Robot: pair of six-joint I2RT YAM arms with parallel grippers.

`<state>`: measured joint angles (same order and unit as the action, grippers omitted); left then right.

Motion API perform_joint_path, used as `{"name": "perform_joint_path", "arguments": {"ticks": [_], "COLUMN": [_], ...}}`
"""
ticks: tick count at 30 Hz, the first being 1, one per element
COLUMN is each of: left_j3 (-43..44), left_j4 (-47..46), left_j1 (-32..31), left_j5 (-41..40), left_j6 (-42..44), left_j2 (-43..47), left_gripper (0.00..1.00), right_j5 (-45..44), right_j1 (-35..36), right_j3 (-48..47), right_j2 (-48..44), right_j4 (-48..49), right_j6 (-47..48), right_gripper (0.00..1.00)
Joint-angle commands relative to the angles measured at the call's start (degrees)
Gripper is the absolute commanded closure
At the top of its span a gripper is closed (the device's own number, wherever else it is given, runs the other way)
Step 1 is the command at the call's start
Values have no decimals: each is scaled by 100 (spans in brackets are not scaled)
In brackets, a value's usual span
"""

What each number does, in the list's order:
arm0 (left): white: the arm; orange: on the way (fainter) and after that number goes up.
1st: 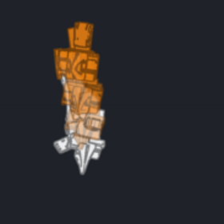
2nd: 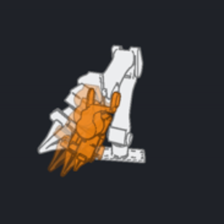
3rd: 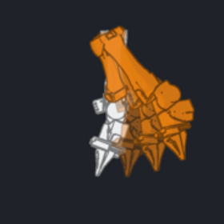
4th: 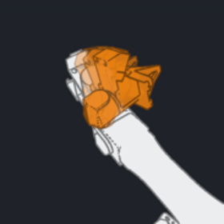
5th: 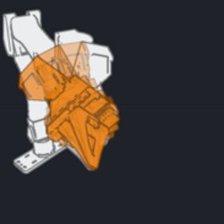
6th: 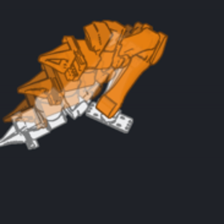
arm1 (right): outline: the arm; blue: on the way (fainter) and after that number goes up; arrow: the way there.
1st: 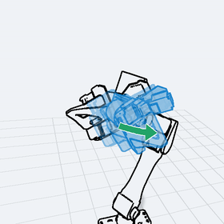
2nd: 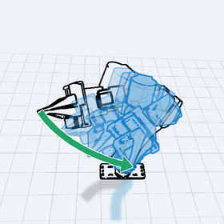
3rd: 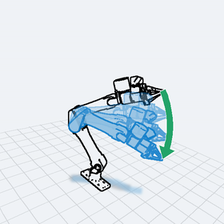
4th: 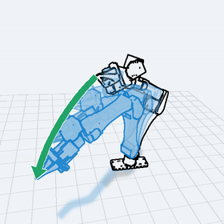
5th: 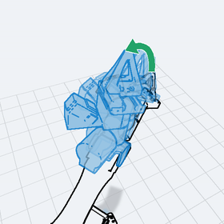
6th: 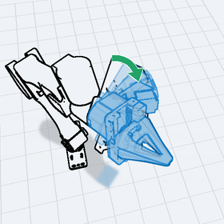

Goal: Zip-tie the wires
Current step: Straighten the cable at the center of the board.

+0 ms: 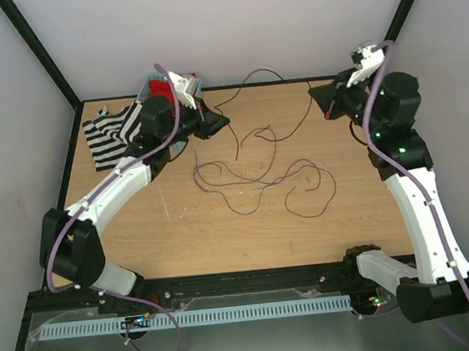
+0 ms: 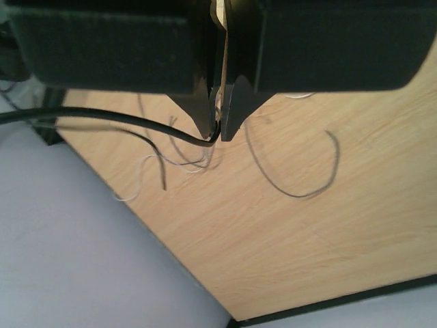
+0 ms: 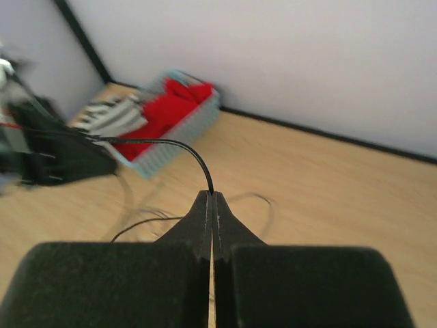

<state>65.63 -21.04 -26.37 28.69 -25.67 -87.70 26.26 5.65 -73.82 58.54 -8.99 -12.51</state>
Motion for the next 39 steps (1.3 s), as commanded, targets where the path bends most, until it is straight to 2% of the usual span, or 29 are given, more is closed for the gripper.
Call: {"name": "perform_joint_path", "arguments": {"ticks": [1, 5, 8, 12, 16, 24, 30, 39], "left_j3": [798, 1870, 2034, 2185, 2480, 2465, 2553, 2759], "left_j4": [2277, 4202, 4579, 4930, 5423, 6077, 6520, 6902], "left_j1": [-188, -703, -1100, -1297, -1376, -1294, -839, -449], "left_j5": [-831, -1947, -2519, -2420, -2209, -1644, -1319, -1517], "left_j6": [1958, 3139, 3599, 3595, 3513, 3278, 3120, 3368], "left_j2": [358, 195, 174, 82, -315, -1022, -1547, -1907], "left_gripper": [100, 100, 100, 100, 100, 100, 100, 100], "right_j5": [-1398, -2754, -3893, -5342, -6136, -5863, -5532, -4816], "right_j1": [8, 71, 190, 250, 304, 485, 625, 881], "right_j3": [258, 447, 529, 613, 755, 1081, 1206, 1045], "right_j2": [169, 387, 627, 820, 858, 1491, 2409, 3599], "right_j4": [-792, -1090, -1348, -1595, -1641, -1634, -1649, -1494], "right_j6": [1093, 1516, 1715, 1781, 1761, 1638, 1477, 1253], "right_gripper": [100, 100, 100, 100, 100, 100, 100, 100]}}
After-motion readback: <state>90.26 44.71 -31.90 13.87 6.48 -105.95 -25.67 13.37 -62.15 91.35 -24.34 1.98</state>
